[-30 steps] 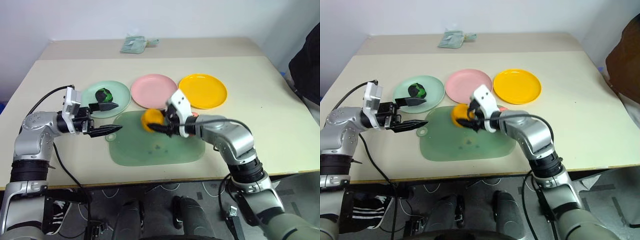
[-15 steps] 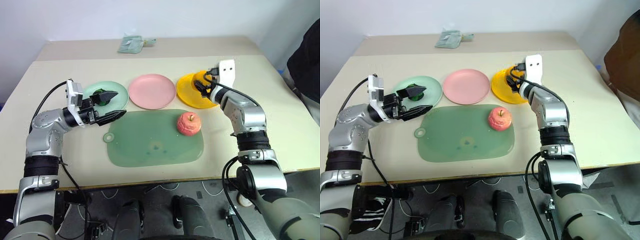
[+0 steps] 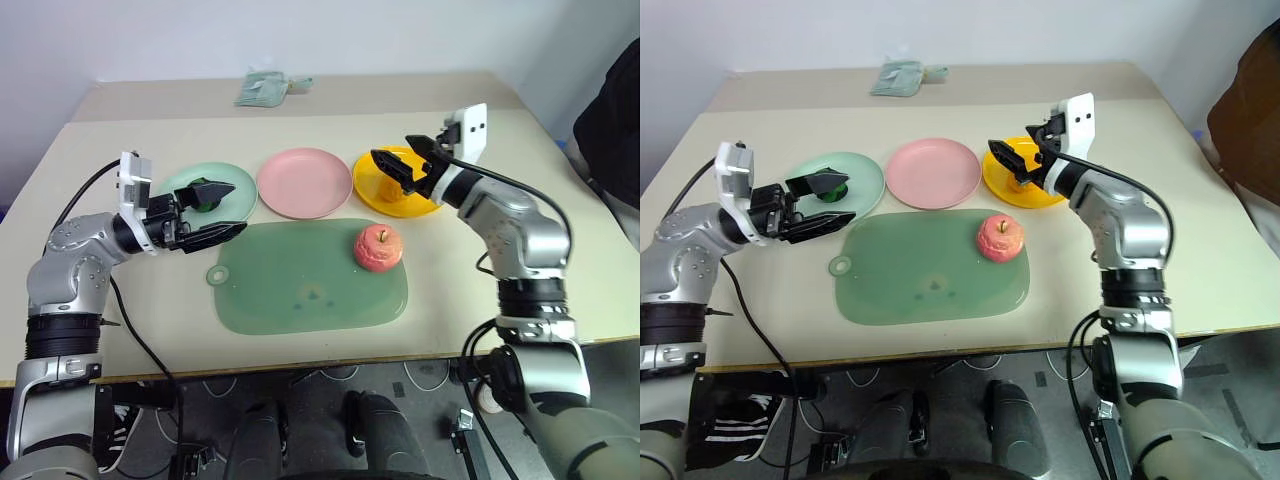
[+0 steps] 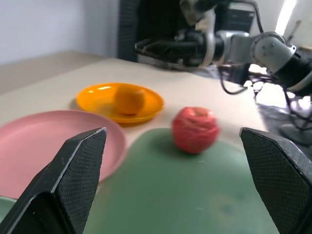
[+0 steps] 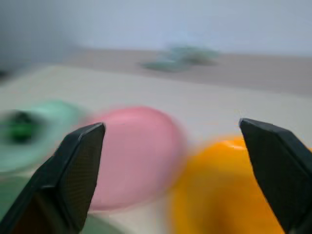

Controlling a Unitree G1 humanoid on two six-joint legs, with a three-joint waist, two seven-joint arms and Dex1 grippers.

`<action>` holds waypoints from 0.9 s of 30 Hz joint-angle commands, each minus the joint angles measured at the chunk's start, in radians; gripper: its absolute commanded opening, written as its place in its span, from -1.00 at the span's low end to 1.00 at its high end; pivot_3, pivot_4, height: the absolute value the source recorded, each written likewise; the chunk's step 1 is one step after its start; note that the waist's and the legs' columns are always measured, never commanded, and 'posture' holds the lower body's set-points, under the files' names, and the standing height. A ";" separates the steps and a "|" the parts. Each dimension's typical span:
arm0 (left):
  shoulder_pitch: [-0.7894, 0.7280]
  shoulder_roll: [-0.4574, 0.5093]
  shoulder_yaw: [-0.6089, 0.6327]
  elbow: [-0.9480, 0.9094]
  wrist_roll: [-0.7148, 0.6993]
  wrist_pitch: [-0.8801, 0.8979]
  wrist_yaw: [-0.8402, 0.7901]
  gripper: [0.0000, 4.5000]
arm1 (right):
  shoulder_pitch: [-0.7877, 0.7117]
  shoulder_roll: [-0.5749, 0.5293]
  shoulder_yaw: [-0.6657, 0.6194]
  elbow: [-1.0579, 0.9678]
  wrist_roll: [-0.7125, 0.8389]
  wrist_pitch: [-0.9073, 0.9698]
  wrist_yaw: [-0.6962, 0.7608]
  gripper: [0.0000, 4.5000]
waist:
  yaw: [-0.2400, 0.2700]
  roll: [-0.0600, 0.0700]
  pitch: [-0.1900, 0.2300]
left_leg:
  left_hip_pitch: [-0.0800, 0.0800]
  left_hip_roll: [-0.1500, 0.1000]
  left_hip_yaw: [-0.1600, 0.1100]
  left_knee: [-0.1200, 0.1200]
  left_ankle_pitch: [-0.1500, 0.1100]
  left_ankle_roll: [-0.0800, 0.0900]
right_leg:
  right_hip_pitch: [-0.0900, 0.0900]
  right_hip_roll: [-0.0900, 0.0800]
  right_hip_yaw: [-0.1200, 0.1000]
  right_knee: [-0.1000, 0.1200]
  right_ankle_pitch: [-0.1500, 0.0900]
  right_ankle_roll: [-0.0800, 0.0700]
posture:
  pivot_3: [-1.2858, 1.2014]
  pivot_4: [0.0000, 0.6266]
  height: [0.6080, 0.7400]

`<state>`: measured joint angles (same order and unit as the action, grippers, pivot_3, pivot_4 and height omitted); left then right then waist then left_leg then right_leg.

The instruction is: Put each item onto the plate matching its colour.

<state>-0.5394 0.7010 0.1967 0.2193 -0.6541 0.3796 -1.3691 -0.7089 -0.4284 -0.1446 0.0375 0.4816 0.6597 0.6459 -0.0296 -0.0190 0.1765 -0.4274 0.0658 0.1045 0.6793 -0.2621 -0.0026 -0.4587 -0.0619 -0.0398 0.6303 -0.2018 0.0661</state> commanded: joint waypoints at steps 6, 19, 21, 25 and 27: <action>-0.017 0.017 -0.017 -0.033 -0.004 0.013 -0.064 1.00 | 0.186 -0.217 0.154 -0.294 0.023 0.179 0.122 0.99 | 0.015 0.000 0.000 | 0.000 0.000 0.000 0.001 0.000 0.000 | 0.000 0.000 0.000 0.000 -0.002 -0.004 | 0.03 -0.52 1.00; -0.024 0.017 -0.021 -0.028 0.021 0.009 -0.068 1.00 | 0.212 -0.207 0.261 -0.215 -0.113 0.079 0.116 0.88 | 0.018 0.000 0.000 | 0.000 -0.001 0.001 0.002 0.000 0.000 | 0.000 0.000 0.000 0.000 -0.002 -0.003 | 0.03 -0.52 1.00; -0.019 0.018 -0.018 -0.031 0.022 0.008 -0.066 1.00 | 0.208 -0.204 0.254 -0.216 -0.090 0.102 0.134 0.65 | 0.017 0.000 0.000 | 0.000 -0.001 0.001 0.002 0.000 0.000 | 0.000 0.000 0.000 0.000 -0.002 -0.003 | 0.03 -0.52 1.00; -0.018 0.004 0.021 -0.025 0.000 0.053 0.021 1.00 | 0.160 -0.168 0.241 -0.228 -0.110 0.056 0.098 0.44 | 0.017 -0.001 0.000 | 0.000 0.000 0.000 0.002 0.000 0.000 | 0.000 0.000 0.000 0.000 -0.002 -0.003 | 0.03 -0.52 1.00; -0.024 0.002 0.029 -0.007 0.032 0.079 0.123 1.00 | 0.101 -0.122 0.216 -0.204 -0.110 0.029 0.064 0.44 | 0.012 0.000 0.000 | 0.000 0.000 0.000 0.002 0.000 0.000 | -0.001 0.000 0.000 0.000 -0.002 -0.003 | 0.03 -0.52 1.00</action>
<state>-0.5504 0.7024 0.1934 0.2051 -0.6305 0.4375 -1.3144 -0.5410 -0.5689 0.1269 -0.1506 0.3659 0.7346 0.7368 -0.0177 -0.0194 0.1766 -0.4272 0.0654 0.1051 0.6815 -0.2621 -0.0027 -0.4596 -0.0614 -0.0392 0.6305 -0.2031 0.0637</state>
